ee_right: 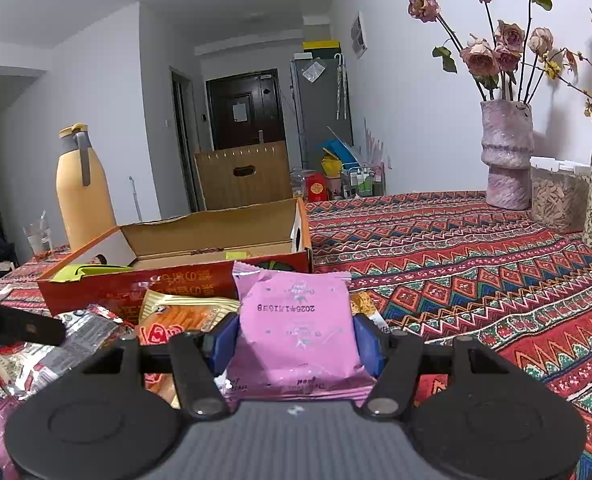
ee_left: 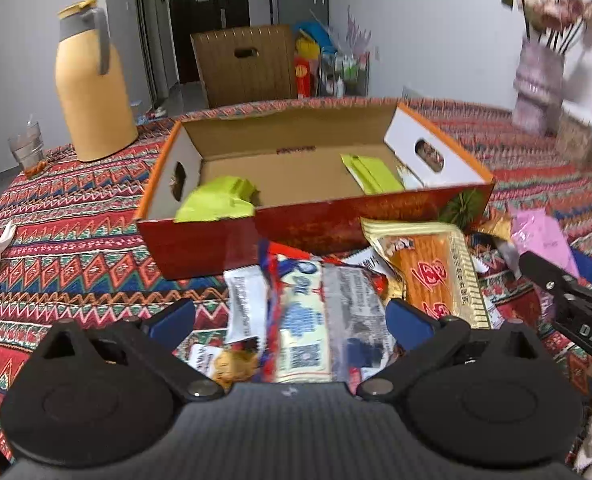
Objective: Organize snacks
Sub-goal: 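Grasp the pink packet with the right gripper while the left grasps the white-and-blue wafer packs, then carry the pink packet and wafer packs over the box with both grippers, then open both grippers to drop the packets into the box, then pull both grippers back from the box toward the snack pile, then grasp the orange stick snack with the right gripper while the left grasps a pink packet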
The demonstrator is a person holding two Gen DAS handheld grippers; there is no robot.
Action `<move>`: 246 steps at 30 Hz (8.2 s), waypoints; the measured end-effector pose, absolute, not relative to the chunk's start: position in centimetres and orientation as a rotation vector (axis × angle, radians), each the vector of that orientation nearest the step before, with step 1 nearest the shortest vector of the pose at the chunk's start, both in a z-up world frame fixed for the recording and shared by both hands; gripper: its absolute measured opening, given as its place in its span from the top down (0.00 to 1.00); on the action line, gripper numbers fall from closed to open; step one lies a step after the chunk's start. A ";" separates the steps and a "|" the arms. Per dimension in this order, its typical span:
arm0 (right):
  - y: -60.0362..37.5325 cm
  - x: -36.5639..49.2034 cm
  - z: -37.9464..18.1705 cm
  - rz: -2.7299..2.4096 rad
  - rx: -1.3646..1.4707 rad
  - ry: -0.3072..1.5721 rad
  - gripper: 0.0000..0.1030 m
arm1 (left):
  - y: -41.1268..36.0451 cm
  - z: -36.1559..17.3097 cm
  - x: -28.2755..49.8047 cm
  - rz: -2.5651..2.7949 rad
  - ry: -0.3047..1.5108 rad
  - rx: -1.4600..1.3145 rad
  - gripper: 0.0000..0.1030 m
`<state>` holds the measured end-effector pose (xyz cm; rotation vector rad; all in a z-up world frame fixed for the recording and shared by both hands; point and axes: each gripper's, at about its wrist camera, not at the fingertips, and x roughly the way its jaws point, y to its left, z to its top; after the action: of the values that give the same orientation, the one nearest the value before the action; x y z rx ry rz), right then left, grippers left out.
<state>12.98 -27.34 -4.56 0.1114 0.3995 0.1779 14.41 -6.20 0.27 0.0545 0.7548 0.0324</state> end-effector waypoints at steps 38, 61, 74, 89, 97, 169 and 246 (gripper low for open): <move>-26.9 12.0 -4.0 0.193 0.078 0.360 0.41 | -5.7 0.7 13.5 -0.022 0.804 0.018 0.43; -22.2 18.3 2.8 0.257 0.014 0.293 0.41 | -1.9 7.5 18.8 0.004 0.526 -0.235 0.43; -19.8 25.8 1.5 0.222 0.021 0.364 0.41 | -0.3 4.6 25.3 0.082 0.546 -0.295 0.43; -19.6 28.0 -2.1 0.239 0.022 0.428 0.41 | 0.5 1.4 26.3 0.094 0.573 -0.275 0.42; -20.1 27.6 -1.5 0.246 0.060 0.416 0.08 | 0.6 2.8 24.6 0.096 0.483 -0.277 0.05; -24.7 10.1 -1.5 0.212 0.023 0.435 0.00 | 3.6 0.5 9.8 0.108 0.571 -0.196 0.00; -21.5 8.7 -3.4 0.222 -0.003 0.465 0.66 | 2.1 -1.5 8.7 0.024 0.667 -0.219 0.00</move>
<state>8.72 -21.51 -3.43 -0.0030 0.4651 0.2215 8.67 2.14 -1.47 -0.2193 0.6670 0.0242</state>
